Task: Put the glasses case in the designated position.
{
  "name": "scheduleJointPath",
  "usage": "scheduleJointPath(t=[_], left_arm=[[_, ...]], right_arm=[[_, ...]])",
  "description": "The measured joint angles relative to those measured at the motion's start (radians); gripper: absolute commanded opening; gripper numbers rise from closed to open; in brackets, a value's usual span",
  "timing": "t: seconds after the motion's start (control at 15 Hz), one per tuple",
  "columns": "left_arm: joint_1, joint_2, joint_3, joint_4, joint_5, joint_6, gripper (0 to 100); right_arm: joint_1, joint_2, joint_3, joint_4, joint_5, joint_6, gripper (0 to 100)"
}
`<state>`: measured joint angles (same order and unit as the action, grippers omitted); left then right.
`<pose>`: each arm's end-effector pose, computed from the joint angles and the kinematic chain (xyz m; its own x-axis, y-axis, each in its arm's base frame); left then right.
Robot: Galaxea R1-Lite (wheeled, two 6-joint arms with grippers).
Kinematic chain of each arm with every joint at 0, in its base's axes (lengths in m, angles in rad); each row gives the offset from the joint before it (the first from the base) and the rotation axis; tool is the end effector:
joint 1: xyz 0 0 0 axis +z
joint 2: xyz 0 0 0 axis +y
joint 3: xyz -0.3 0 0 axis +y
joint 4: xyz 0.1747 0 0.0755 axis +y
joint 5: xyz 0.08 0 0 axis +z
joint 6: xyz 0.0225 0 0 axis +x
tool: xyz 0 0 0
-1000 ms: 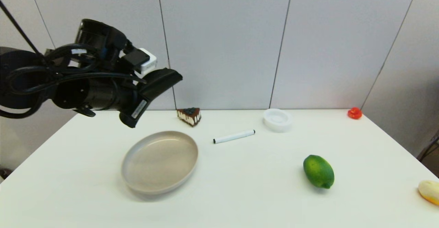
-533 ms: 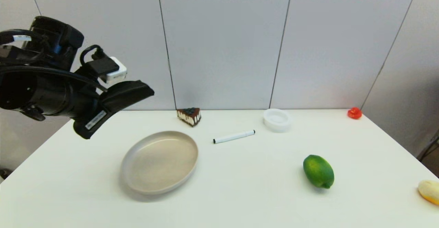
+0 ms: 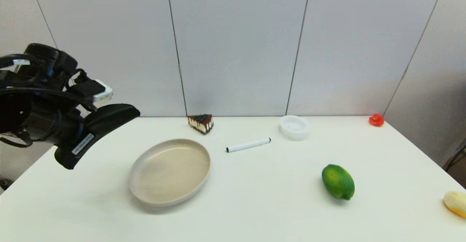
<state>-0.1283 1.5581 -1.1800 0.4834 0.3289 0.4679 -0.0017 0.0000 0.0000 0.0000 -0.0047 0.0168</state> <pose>0.2513 -0.0251 0.2288 0.6527 0.2415 -0.7181 0.2613 0.8180 0.5125 -0.0228 -0.0001 0.0755 1.0000 -0.0064 0.0000 0.0064 0.9998 0.0168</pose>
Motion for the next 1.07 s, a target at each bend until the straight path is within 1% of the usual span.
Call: scheduleJointPath(t=[0.13,0.4,1.07], left_arm=[[0.022,0.044,0.000,-0.024,0.023,-0.098,0],[0.051,0.131,-0.002,-0.103,0.026,-0.204,0],[0.074,0.187,0.001,-0.114,0.017,-0.214,0]], right_arm=[[0.000,0.000,0.000,0.000,0.000,0.000,100],[0.000,0.000,0.000,0.000,0.000,0.000,100],[0.000,0.000,0.000,0.000,0.000,0.000,100]])
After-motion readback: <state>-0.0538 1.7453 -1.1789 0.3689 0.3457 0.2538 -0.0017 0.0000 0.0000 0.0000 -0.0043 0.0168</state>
